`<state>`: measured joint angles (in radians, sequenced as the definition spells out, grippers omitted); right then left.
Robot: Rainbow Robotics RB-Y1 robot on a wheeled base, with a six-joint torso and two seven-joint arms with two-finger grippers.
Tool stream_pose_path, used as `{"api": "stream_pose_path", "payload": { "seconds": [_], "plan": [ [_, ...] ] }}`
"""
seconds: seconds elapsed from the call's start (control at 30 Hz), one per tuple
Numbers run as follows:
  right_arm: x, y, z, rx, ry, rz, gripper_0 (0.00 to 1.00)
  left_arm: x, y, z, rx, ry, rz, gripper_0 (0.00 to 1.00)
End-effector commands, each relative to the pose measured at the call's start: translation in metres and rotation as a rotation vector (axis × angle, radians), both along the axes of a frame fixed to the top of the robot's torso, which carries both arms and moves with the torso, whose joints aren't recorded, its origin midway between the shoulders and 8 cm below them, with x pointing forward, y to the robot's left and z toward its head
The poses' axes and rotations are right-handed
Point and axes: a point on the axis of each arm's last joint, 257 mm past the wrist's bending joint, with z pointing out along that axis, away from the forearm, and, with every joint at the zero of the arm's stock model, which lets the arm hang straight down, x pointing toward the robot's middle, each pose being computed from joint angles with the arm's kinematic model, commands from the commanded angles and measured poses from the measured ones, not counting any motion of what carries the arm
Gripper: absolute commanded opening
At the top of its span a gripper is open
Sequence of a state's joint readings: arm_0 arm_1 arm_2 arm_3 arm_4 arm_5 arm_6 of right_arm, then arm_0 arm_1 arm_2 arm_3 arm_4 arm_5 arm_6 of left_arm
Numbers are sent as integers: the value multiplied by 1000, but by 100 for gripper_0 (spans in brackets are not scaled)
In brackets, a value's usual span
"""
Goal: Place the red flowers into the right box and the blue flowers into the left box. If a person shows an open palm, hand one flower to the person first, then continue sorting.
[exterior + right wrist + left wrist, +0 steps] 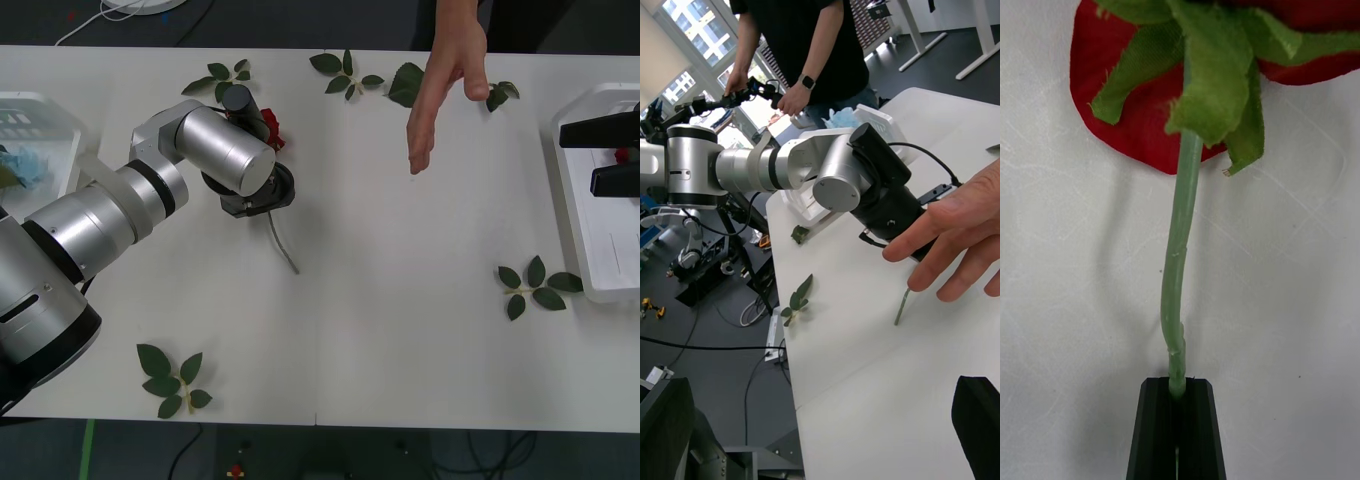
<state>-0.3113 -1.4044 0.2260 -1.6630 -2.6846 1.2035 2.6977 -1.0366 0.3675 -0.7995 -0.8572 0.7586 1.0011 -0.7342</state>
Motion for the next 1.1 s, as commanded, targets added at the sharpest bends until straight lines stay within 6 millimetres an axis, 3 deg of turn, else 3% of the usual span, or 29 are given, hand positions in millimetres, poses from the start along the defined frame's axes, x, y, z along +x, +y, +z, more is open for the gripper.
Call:
{"api": "stream_pose_path", "payload": {
  "seconds": [0.03,0.17,0.27,0.47,0.83,0.97,1.1],
  "plan": [
    [-1,0,11,-15,-29,6,100,13,-15,26,69,-62,-95,0],
    [-1,0,11,-15,-29,6,100,18,-11,31,81,-81,-93,0],
    [-1,0,11,-15,-29,6,100,25,-9,45,68,-108,-89,0],
    [-1,0,11,-15,-29,6,100,35,-4,91,67,-165,-87,0],
    [-1,0,11,-15,-29,6,100,54,12,223,55,-371,-30,0],
    [-1,0,11,-15,-29,6,100,66,10,271,-1,-496,-45,0],
    [-1,0,11,-15,-29,6,100,75,10,306,-45,-594,-87,0]
  ]
}}
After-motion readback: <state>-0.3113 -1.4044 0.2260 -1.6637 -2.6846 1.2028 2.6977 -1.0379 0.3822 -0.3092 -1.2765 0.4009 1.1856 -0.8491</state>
